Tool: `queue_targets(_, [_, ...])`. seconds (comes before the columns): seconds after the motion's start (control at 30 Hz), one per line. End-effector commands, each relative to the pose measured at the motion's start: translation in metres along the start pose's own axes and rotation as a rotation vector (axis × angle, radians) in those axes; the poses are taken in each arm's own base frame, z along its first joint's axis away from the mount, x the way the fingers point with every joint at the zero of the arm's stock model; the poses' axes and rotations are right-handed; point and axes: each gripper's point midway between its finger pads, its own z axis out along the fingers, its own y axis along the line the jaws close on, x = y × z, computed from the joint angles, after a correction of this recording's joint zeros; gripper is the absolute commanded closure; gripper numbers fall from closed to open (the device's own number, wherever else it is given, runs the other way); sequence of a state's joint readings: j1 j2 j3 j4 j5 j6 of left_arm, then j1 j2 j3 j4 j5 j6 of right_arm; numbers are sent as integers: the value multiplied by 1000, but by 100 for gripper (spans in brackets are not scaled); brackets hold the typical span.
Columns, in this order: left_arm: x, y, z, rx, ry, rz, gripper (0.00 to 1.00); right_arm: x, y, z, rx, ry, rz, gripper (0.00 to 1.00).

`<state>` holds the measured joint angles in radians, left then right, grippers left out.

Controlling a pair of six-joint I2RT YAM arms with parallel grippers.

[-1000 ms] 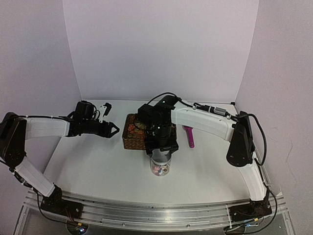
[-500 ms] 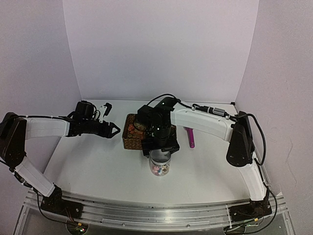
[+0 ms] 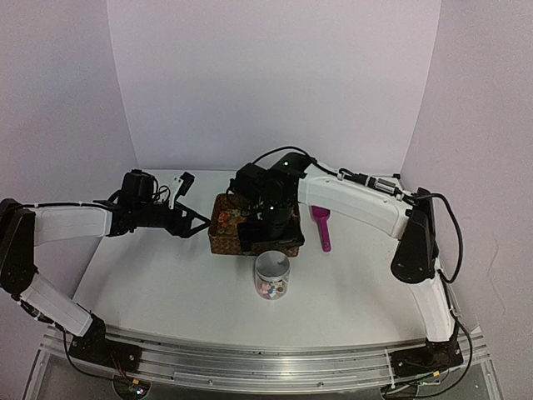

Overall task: Pack the candies
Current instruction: Close the bottle lid on the packing bottle.

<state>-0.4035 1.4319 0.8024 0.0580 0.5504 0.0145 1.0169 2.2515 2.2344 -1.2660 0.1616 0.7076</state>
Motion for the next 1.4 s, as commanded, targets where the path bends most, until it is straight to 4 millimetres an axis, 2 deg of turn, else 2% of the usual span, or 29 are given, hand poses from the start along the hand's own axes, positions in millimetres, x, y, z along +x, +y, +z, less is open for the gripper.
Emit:
queue_targets(0.0, [-24, -34, -1, 92, -43, 98, 22, -6, -27, -37, 11, -70, 41, 2])
queue_targets(0.1, [-30, -62, 5, 118, -9, 146, 24, -6, -45, -45, 50, -105, 65, 2])
queue_targets(0.2, [-33, -84, 10, 166, 29, 85, 29, -15, -45, -59, -20, -184, 111, 3])
queue_targets(0.23, [-35, -88, 13, 185, 37, 37, 30, -18, -44, -67, -78, -217, 124, 10])
queue_targets(0.27, [-38, -91, 14, 206, 39, -1, 32, -20, -38, -67, -144, -238, 133, 16])
queue_targets(0.3, [-40, -95, 15, 230, 41, -34, 32, -22, -37, -75, -220, -277, 151, 27])
queue_targets(0.33, [-41, -102, 16, 280, 44, -57, 33, -21, -37, -69, -294, -291, 176, 36])
queue_targets(0.37, [-39, -108, 17, 324, 53, -91, 33, -23, -41, -72, -356, -311, 217, 42])
queue_targets(0.43, [-33, -120, 22, 408, 63, -174, 33, -15, -51, -56, -438, -302, 274, 44])
queue_targets(0.53, [-11, -133, 36, 437, 105, -265, 32, -4, -63, -41, -433, -287, 288, 49])
queue_targets(0.6, [0, -143, 45, 445, 127, -276, 31, 2, -60, -36, -449, -269, 253, 49])
queue_targets(0.67, [8, -141, 54, 431, 152, -326, 31, 5, -56, -33, -474, -265, 223, 48])
queue_targets(0.77, [8, -135, 65, 400, 161, -410, 35, 8, -58, -27, -488, -265, 223, 49])
queue_targets(0.87, [9, -139, 68, 435, 170, -460, 41, 17, -61, -12, -499, -237, 236, 53])
queue_targets(1.0, [21, -135, 71, 413, 176, -480, 47, 19, -57, -6, -542, -250, 248, 58])
queue_targets(1.1, [26, -142, 74, 426, 193, -472, 50, 23, -58, 4, -539, -230, 253, 61])
queue_targets(1.3, [44, -136, 78, 375, 229, -510, 56, 27, -70, -10, -535, -280, 274, 63])
queue_targets(1.37, [49, -135, 79, 366, 240, -520, 57, 26, -68, -16, -551, -291, 264, 63])
